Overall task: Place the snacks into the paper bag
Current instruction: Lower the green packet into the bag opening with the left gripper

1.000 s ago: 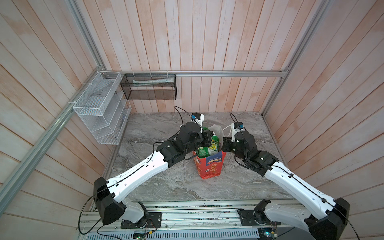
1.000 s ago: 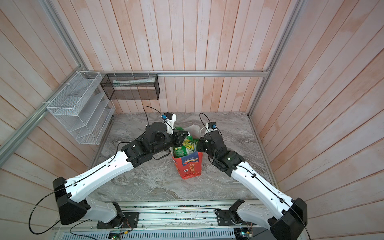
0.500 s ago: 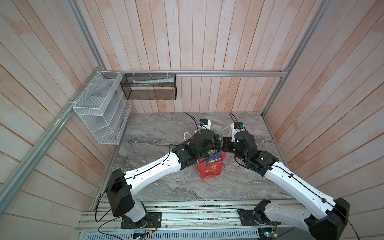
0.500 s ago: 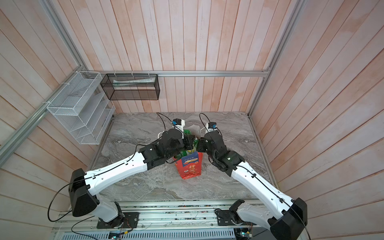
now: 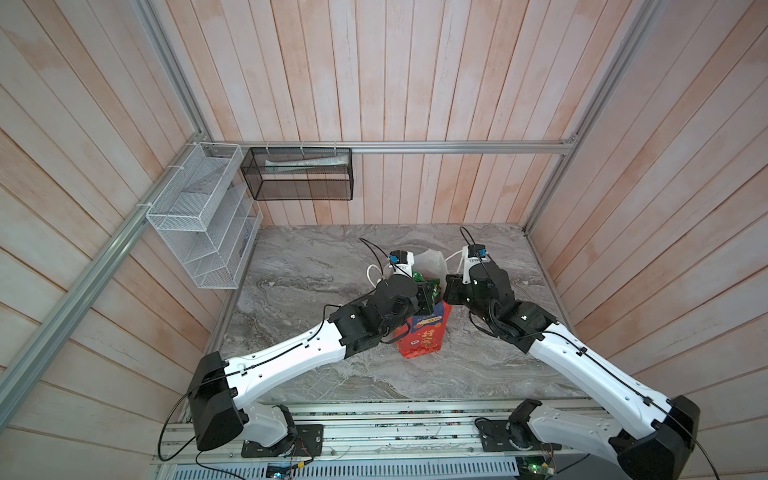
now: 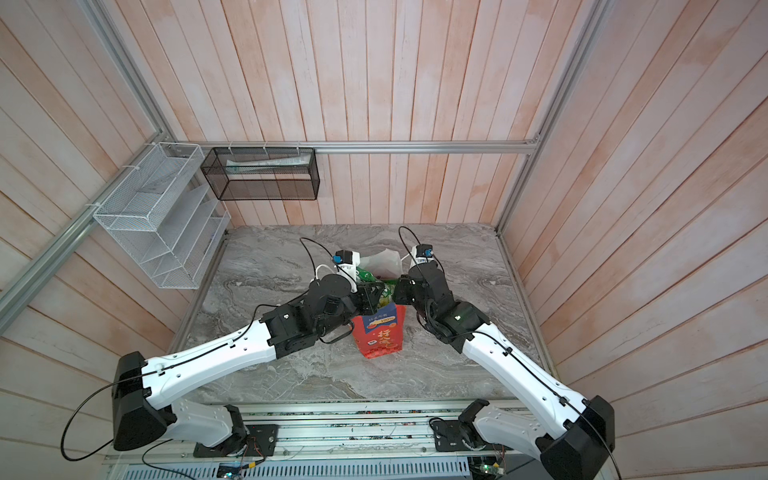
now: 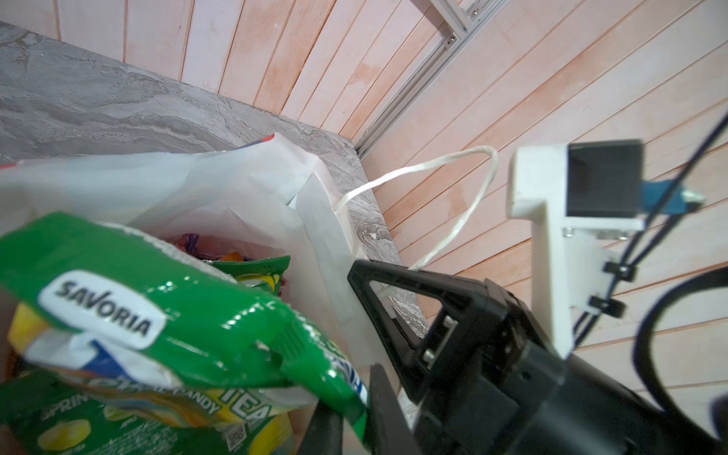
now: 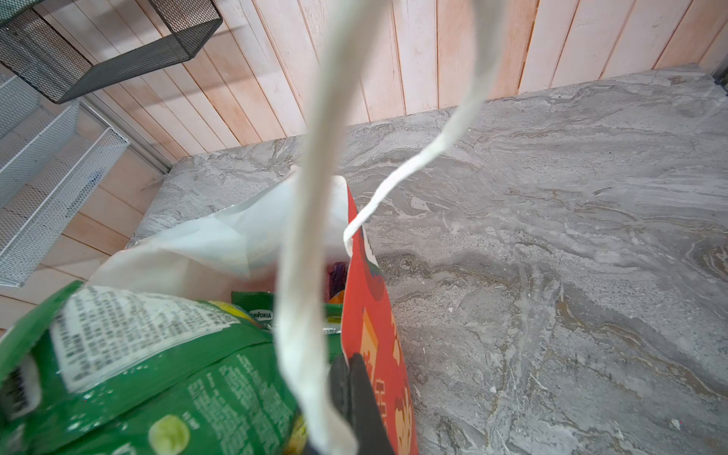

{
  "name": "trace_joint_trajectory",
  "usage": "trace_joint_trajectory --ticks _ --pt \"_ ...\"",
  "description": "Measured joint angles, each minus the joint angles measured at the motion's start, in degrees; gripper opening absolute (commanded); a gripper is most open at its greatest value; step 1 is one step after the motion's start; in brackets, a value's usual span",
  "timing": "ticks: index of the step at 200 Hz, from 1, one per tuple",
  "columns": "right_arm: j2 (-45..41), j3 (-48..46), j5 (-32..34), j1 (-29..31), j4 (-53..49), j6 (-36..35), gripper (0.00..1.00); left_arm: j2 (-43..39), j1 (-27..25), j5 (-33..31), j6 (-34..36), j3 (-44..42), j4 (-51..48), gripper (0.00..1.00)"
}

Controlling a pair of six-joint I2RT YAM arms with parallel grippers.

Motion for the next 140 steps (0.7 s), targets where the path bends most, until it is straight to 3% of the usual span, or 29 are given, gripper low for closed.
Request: trace_joint_trajectory --ticks 15,31,45,140 --pt "0.00 0.00 0.02 0.00 0.00 -0.02 0.00 -1.38 0.02 0.22 0.42 0.00 -0.11 0.30" --pt "0.00 0.00 0.02 0.00 0.00 -0.02 0.00 -2.51 0.02 0.42 1.03 0.15 -0.68 0.47" --pt "0.00 0.00 0.02 0.00 0.00 0.00 0.00 -3.08 0.00 0.70 2.34 0.66 -1.53 0.52" --pt "0.00 0.00 0.04 0.00 0.00 -0.02 0.00 -1.51 0.02 -1.64 9.68 11.58 -13.31 0.53"
